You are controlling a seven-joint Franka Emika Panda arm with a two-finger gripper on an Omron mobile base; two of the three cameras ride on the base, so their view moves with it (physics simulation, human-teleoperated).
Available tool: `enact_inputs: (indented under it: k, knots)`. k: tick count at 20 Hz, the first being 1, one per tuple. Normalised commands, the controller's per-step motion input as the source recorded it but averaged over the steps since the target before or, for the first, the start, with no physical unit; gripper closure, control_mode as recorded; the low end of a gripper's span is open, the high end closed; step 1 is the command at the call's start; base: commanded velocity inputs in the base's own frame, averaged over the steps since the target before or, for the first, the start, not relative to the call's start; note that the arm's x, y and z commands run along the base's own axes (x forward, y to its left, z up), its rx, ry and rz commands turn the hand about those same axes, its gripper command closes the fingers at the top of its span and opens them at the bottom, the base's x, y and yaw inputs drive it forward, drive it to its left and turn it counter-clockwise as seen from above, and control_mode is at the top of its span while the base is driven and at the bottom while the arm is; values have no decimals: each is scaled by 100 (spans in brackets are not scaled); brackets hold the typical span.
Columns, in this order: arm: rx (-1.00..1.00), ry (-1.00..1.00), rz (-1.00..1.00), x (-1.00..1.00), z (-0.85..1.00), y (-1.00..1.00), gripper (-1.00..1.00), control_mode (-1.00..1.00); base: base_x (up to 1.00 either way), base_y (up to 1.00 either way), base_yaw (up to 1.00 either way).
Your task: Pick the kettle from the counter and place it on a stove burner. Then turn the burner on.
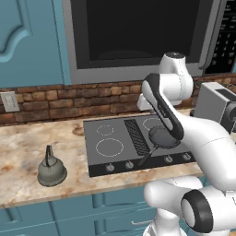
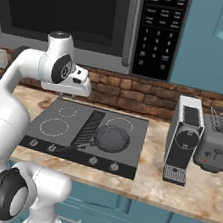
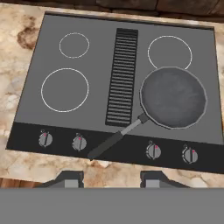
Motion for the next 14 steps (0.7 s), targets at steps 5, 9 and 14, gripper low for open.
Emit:
enact_inputs:
  k: [5,9,14]
  knots:
    - [5,0,0,-1,0,5,-100,-100,0,0,0]
    - [12,0,0,-8,0,40,-100,-100,0,0,0]
    - [8,0,4,-2,-3,72,-100,-100,0,0,0]
